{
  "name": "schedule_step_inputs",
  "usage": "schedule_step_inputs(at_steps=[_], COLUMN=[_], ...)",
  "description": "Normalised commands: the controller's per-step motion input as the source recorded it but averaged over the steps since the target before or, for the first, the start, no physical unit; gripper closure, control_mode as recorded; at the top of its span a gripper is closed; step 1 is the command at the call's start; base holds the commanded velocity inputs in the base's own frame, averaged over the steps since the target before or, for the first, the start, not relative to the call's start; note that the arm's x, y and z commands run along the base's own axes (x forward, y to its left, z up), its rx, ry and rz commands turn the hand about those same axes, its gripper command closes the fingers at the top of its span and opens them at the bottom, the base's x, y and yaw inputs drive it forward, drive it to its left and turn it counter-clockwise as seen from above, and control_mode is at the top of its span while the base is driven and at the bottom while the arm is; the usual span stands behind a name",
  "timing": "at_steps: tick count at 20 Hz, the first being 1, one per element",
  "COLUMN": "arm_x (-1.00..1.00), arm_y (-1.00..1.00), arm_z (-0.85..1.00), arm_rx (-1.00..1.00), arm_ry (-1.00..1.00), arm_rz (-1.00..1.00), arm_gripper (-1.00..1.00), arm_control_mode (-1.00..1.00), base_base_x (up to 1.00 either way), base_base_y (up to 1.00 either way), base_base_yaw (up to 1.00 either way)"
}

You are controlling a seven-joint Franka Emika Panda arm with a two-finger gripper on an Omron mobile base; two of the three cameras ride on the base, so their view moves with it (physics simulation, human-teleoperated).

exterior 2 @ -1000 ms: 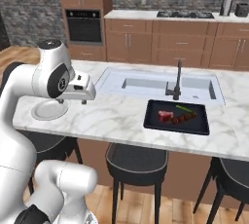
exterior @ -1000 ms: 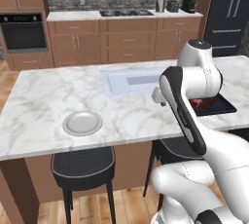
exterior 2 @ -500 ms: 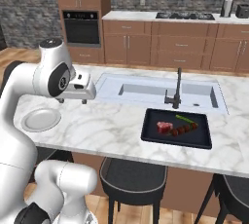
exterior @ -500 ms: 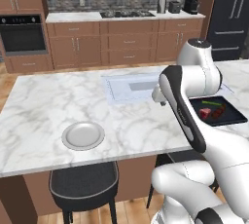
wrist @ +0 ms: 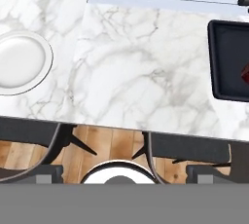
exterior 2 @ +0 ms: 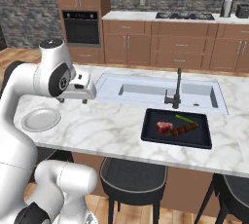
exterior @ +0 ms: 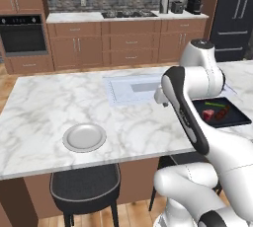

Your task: Create a steak meal by picking up the steak and asparagus from the tray and placing them on the plate. Leave the kebabs on the tray.

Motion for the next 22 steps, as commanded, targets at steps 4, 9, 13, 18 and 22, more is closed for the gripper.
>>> schedule_step_inputs(at_steps=[4, 9, 13, 18, 22], arm_x=[0.08, 0.00, 0.02, 0.12, 0.13], arm_y=[0.00, -0.01, -0.24, -0.65, -0.78], arm_z=[0.00, 0.00, -0.04, -0.17, -0.23], arm_rx=[0.00, 0.00, 0.00, 0.00, 0.00], arm_ry=[0.00, 0.00, 0.00, 0.01, 0.01], arm_rz=[0.00, -0.02, -0.10, -0.20, -0.24], arm_gripper=[-1.00, -1.00, -1.00, -1.00, -1.00], arm_control_mode=[-1.00, -1.00, -1.00, -1.00, -1.00], base_base_x=[0.00, 0.00, 0.00, 0.00, 0.00], base_base_y=[0.00, 0.00, 0.00, 0.00, 0.00], base_base_yaw=[0.00, 0.00, 0.00, 0.00, 0.00])
